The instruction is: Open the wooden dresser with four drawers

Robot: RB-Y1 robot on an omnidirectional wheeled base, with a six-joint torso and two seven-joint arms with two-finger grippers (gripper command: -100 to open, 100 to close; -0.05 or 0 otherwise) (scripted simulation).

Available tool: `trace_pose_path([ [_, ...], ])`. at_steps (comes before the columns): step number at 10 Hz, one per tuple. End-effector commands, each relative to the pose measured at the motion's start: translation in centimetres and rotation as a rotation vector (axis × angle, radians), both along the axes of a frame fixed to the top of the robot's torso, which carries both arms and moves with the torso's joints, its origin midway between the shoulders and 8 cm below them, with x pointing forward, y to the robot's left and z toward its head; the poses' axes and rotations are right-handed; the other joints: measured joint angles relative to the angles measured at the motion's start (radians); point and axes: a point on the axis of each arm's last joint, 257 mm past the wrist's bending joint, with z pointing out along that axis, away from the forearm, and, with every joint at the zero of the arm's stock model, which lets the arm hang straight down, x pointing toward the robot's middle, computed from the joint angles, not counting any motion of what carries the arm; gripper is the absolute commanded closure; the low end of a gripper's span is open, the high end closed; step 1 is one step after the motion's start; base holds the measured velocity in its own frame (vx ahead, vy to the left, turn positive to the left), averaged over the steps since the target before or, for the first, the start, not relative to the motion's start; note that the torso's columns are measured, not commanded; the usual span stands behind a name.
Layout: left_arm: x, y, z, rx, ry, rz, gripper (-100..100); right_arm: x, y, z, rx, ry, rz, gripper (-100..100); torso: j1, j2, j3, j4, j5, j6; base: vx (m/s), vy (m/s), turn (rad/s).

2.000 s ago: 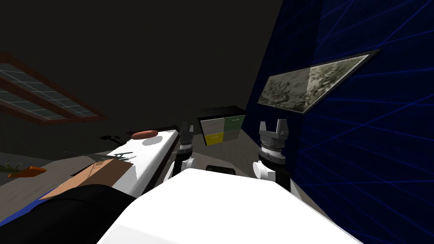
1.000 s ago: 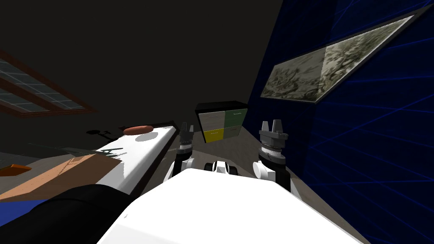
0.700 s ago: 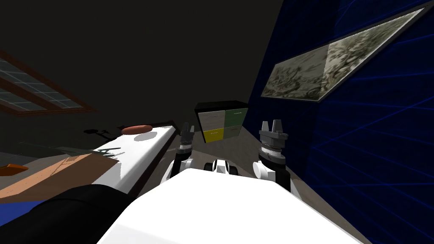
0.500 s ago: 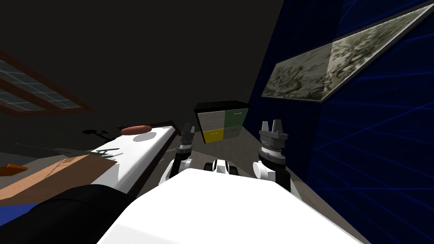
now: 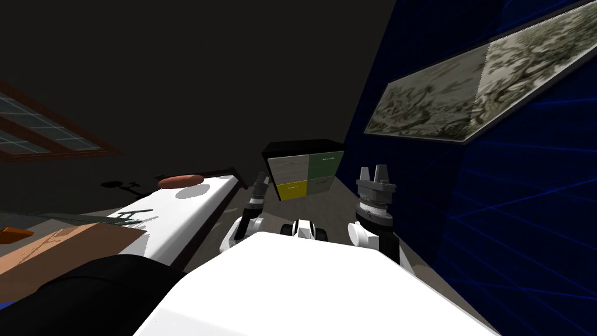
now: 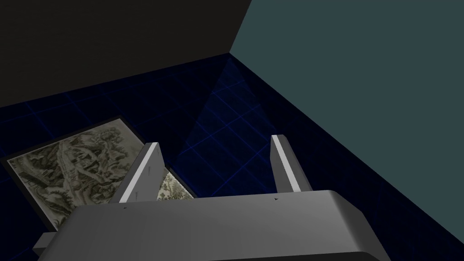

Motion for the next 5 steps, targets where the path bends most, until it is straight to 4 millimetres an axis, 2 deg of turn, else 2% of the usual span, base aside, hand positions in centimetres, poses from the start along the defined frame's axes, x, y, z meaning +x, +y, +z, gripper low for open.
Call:
trace_pose_path([
  [1,1.3,1.2,-2.4,0.004,0.062,0.028,-100,0.0,0.0,0.0,0.000,0.000,0.000,0,0.000,0.002,0.001,0.001,0.000,0.000,0.189,-0.092,0.041],
  [5,2.9,3.1,-5.8,0.013,0.147,0.067,-100,0.0,0.0,0.0,0.000,0.000,0.000,0,0.002,0.002,0.001,0.000,0.001,0.000,0.192,-0.056,0.035],
])
